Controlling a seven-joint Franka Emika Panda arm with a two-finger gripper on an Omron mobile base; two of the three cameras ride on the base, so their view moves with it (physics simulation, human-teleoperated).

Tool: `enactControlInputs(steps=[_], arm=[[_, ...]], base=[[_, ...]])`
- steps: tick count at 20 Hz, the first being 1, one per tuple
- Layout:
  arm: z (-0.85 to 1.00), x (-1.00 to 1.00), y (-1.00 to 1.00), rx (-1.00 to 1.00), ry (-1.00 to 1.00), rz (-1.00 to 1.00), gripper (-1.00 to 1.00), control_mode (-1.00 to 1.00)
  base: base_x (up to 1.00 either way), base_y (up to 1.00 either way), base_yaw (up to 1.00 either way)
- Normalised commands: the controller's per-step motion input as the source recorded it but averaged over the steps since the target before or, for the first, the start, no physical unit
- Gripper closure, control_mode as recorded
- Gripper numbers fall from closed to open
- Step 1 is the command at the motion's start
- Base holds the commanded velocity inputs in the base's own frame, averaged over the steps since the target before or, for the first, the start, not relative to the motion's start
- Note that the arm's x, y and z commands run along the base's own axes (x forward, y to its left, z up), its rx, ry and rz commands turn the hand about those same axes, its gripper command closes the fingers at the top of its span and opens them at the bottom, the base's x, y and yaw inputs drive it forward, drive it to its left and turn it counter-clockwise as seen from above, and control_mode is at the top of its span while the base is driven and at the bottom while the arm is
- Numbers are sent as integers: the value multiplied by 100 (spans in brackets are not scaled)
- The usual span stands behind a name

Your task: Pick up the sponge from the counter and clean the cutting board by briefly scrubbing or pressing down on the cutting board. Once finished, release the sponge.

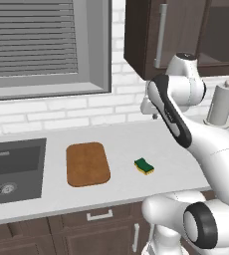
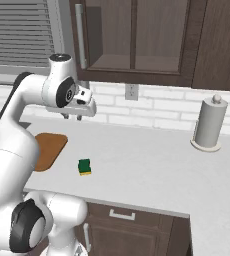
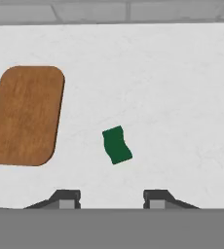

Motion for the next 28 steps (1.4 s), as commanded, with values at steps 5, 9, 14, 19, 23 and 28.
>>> enactControlInputs(steps=[5, 9, 14, 19, 23, 28], arm=[[-2, -31, 0, 0, 0, 0, -100, -100], [-15, -56, 0, -3, 3, 1, -100, -100], [-48, -10, 1, -4, 9, 9, -100, -100], [-66, 8, 20, -9, 9, 4, -100, -100], [-56, 19, 26, -7, 5, 2, -100, -100], [-63, 19, 10, -5, 1, 3, -100, -100]], base=[[0, 0, 0], [0, 0, 0], [0, 0, 0], [0, 0, 0], [0, 0, 0], [0, 0, 0]])
